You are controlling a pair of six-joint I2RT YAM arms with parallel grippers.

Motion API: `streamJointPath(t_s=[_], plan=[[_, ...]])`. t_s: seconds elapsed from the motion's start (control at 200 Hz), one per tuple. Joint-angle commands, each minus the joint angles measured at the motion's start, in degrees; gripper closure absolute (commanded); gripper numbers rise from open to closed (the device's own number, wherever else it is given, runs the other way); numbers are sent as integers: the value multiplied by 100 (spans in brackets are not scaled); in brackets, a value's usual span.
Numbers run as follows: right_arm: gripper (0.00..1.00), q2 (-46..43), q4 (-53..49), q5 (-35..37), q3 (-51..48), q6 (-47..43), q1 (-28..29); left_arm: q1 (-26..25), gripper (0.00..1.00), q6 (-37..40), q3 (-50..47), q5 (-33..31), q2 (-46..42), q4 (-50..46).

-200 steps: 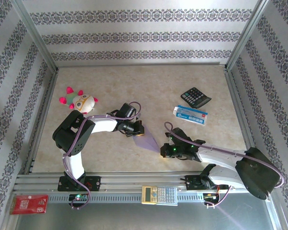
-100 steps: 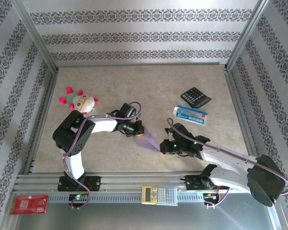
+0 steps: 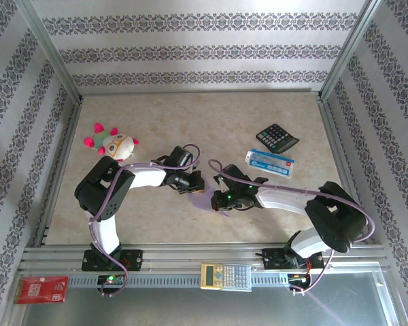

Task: Fold a paper plane with a square sheet of paper (pick it up from the middle)
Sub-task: Fourth fold the wing at the center of the table.

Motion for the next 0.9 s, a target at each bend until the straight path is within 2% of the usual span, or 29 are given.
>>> streamJointPath(t_s=[0.0, 0.44, 0.894], plan=[[95, 139, 130, -151, 86, -259, -139, 117, 100, 111, -103, -624, 376, -478], [96, -69, 153, -205, -570, -227, -347, 121, 100, 122, -88, -616, 393, -491], [96, -775, 113, -136, -1439, 178, -352, 130, 100, 148, -82, -666, 385, -516]])
